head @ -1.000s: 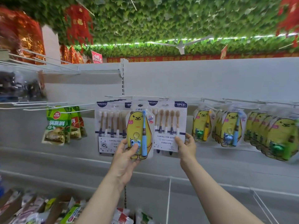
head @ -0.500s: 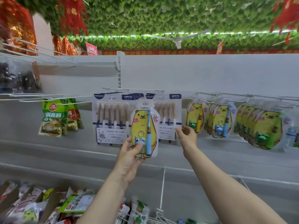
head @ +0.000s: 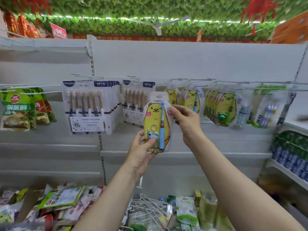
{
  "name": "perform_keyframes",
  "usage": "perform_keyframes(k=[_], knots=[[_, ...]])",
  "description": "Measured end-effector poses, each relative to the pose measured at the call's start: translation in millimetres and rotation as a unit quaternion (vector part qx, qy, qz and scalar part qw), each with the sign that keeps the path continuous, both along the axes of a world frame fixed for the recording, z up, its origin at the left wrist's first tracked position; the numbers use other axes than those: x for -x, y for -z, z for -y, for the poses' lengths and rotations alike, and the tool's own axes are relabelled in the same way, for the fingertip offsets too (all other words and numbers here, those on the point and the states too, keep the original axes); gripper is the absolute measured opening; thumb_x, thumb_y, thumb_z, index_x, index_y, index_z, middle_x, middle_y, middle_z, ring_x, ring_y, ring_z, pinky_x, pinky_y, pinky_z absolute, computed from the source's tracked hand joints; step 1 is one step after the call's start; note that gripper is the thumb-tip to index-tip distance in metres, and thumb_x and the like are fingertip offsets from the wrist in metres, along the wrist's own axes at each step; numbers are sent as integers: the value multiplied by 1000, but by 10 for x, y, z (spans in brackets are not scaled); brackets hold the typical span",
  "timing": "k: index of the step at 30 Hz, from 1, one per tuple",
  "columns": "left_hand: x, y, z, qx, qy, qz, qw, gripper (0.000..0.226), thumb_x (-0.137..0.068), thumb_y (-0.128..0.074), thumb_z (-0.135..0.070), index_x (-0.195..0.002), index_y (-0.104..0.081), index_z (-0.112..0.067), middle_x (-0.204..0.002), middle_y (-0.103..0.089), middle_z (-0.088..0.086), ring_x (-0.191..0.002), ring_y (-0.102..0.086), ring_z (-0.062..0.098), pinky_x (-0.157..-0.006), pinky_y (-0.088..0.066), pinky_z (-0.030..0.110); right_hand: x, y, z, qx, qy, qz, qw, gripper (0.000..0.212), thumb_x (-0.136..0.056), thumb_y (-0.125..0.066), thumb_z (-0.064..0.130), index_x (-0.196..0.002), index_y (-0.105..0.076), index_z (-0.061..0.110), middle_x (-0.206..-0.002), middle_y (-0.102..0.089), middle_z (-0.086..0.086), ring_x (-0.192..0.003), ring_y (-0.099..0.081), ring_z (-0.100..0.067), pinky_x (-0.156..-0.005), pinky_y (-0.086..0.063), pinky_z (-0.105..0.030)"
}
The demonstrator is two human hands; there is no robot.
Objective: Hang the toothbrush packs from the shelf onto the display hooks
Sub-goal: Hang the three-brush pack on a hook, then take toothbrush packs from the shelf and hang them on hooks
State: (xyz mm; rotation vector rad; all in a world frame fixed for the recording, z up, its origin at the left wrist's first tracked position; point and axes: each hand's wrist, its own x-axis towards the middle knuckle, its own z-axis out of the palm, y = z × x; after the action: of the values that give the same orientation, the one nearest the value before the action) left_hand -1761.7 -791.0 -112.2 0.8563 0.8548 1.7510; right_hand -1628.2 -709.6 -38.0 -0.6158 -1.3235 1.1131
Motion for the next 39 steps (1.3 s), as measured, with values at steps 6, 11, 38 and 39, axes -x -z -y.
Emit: perform_keyframes(k=[6, 11, 38, 39], knots=[[-424, -43, -222, 23, 28, -53, 998, 33, -88, -69, -8, -116, -56, -18, -110, -73, 12, -90, -70, 24, -78, -56, 41, -539, 10, -140, 16, 51, -20, 998, 5, -86, -76, 14, -88, -73, 14, -76, -70, 1, -62, -62, -1, -56, -47, -12], [-802, -88, -545, 38, 46, -81, 995, 33, -87, -71, -10, -117, -57, -17, -105, -74, 12, -92, -71, 26, -82, -58, 43, -962, 19, -396, 15, 95, -21, 995, 5, -86, -76, 17, -88, -72, 16, -81, -71, 0, -69, -60, -8, -62, -48, -19], [-1273, -289, -1840, 23, -15, -66, 997, 29, -91, -69, -16, -115, -59, -27, -111, -72, 7, -100, -70, 23, -88, -57, 45, -1241, -219, -1771, 2, 95, -4, 996, 7, -88, -75, 17, -94, -74, 14, -84, -74, -3, -80, -67, -19, -71, -59, -39], [-1268, -290, -1895, 26, -21, -64, 997, 29, -91, -69, -16, -115, -59, -27, -111, -71, 7, -99, -70, 23, -87, -57, 44, -1219, -219, -1816, 0, 94, 0, 996, 7, -89, -74, 18, -95, -73, 14, -84, -72, -2, -76, -65, -16, -63, -55, -32]])
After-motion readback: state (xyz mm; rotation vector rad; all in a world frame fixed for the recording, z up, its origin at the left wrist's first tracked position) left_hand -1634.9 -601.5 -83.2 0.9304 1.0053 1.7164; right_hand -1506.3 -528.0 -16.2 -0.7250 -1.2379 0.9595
